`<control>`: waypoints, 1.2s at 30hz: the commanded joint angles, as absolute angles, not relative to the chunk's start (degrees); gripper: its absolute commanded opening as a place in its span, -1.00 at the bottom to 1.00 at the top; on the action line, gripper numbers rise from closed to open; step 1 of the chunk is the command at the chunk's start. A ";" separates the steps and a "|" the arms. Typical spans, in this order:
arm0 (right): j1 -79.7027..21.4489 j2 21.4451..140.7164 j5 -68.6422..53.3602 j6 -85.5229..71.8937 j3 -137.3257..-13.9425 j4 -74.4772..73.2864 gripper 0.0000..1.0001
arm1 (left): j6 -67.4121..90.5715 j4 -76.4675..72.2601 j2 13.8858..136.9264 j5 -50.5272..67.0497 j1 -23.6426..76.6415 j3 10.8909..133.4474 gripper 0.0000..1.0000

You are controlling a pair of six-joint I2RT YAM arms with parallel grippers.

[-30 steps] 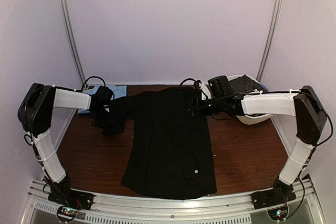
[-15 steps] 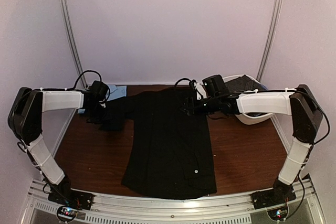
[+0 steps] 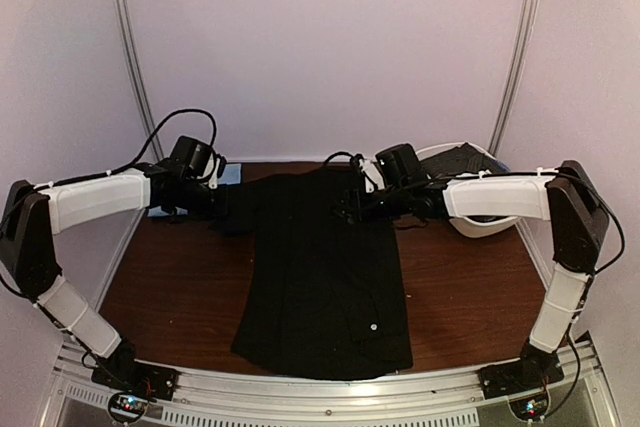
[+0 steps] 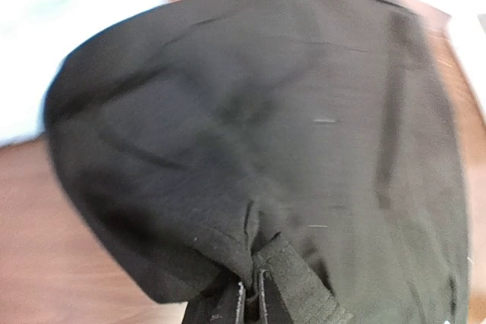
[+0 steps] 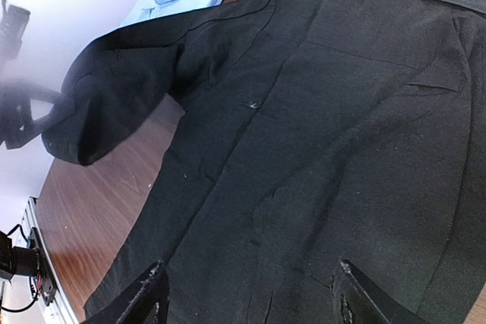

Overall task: Fold and stack the long sleeve shirts
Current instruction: Pick up the sleeve from the 1/3-folded shirt, then pass from the left arm to the right

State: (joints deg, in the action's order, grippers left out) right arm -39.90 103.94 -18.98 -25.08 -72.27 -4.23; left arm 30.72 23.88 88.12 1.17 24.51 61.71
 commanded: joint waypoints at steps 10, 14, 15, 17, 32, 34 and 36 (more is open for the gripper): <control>-46.43 106.68 -28.66 -23.85 -74.08 12.73 0.52 | 24.05 8.81 88.32 12.49 33.56 63.34 -0.88; -46.82 111.13 -32.63 -27.20 -76.94 16.90 0.51 | 22.89 7.91 87.76 12.03 34.52 62.89 -0.88; -46.91 112.10 -33.35 -27.91 -77.69 17.64 0.51 | 22.81 7.86 87.65 12.01 34.60 62.70 -0.88; -47.30 114.01 -34.11 -29.06 -79.39 18.38 0.50 | 22.70 7.58 87.37 12.19 34.71 62.26 -0.88; -48.87 120.09 -34.72 -33.40 -85.37 19.28 -0.05 | 21.84 5.87 87.25 12.71 35.42 60.54 -0.88; -49.16 119.87 -34.15 -33.21 -84.81 19.01 -0.24 | 21.80 5.72 87.25 12.56 35.42 60.62 -0.88; -49.17 119.56 -33.27 -33.10 -84.22 18.64 -0.44 | 21.80 5.52 87.26 12.44 35.42 60.64 -0.88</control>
State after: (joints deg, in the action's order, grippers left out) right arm -48.47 119.20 -34.06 -33.50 -83.96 18.63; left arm 22.79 8.99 87.96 12.03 35.05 60.84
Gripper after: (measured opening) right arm 0.346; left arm 0.062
